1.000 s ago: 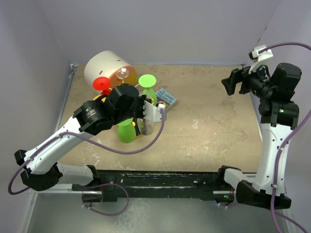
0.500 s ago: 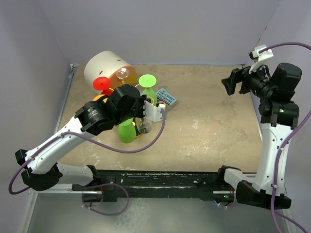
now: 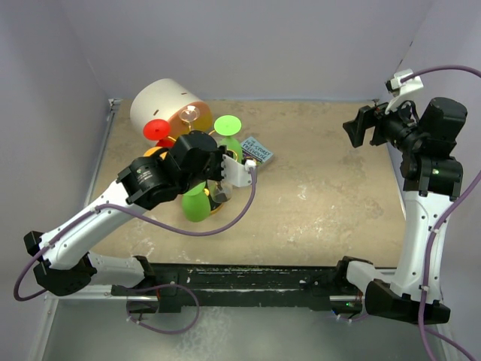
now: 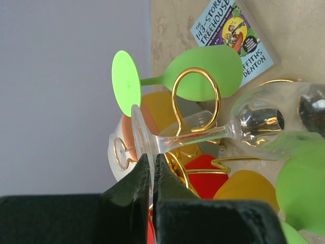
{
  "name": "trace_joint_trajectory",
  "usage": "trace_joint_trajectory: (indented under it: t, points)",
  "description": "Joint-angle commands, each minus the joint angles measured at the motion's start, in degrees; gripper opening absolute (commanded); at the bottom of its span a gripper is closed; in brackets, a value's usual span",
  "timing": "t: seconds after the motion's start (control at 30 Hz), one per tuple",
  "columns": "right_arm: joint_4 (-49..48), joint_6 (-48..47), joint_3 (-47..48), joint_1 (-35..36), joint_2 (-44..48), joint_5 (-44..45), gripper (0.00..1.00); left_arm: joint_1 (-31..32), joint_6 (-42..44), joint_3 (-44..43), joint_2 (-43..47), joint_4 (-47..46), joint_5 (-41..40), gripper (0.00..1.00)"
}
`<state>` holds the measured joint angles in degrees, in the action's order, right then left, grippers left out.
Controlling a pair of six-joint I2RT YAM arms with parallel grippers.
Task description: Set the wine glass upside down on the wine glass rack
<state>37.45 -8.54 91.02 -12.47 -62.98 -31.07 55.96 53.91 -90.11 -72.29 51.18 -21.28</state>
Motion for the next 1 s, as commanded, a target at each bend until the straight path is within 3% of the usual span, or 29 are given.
trace_joint_trajectory:
  t: [0.0, 0.97]
  points:
    - [-1.54, 0.46, 0.32, -0.45, 0.75, -1.48, 0.9, -0.15, 1.31, 0.03, 1.79, -4.95, -2.72, 0.0]
    - [-1.85, 0.52, -0.19, -0.61, 1.19, -2.41, 0.91, -0.52, 2.89, 2.36, 0.04, -9.53, -3.02, 0.0]
